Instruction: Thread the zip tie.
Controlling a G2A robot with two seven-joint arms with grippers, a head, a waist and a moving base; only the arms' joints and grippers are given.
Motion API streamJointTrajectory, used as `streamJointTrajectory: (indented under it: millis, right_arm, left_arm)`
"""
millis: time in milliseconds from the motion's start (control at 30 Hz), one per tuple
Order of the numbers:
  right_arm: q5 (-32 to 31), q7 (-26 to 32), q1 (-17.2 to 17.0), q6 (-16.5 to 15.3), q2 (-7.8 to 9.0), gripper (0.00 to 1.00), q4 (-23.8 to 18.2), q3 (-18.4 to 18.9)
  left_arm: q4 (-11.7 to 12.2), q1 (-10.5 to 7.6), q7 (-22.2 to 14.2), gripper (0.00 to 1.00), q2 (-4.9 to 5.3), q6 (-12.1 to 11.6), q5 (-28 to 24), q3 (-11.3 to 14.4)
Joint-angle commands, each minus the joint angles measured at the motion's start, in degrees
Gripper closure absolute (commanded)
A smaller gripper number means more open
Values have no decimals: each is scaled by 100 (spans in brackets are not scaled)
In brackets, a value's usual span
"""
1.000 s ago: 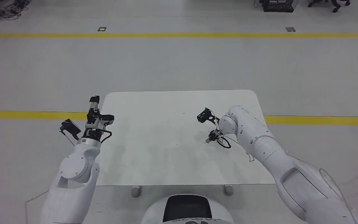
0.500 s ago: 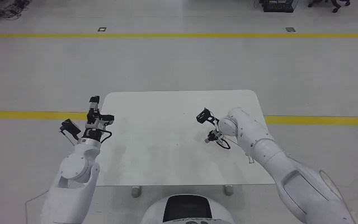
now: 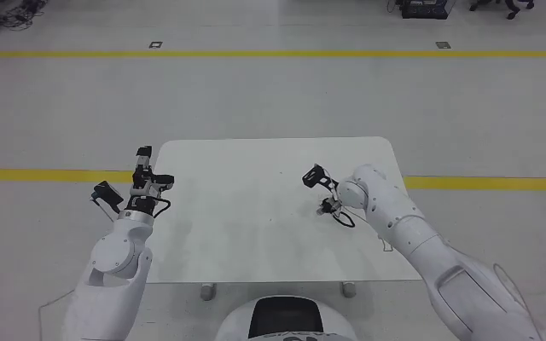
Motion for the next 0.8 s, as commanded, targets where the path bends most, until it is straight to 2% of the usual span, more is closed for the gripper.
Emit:
streamJointTrajectory:
  millis: [0, 233, 767]
  right_arm:
    - [-4, -5, -11, -9, 4, 59, 0, 19]
    - [23, -30, -22, -57, -15, 67, 91, 30]
    - [98, -353, 106, -123, -187, 81, 669, -133]
  left_arm:
    - [0, 0, 0, 0, 0, 0, 0, 0]
    - [0, 0, 0, 0, 0, 0, 0, 0]
    - [0, 0, 0, 0, 0, 0, 0, 0]
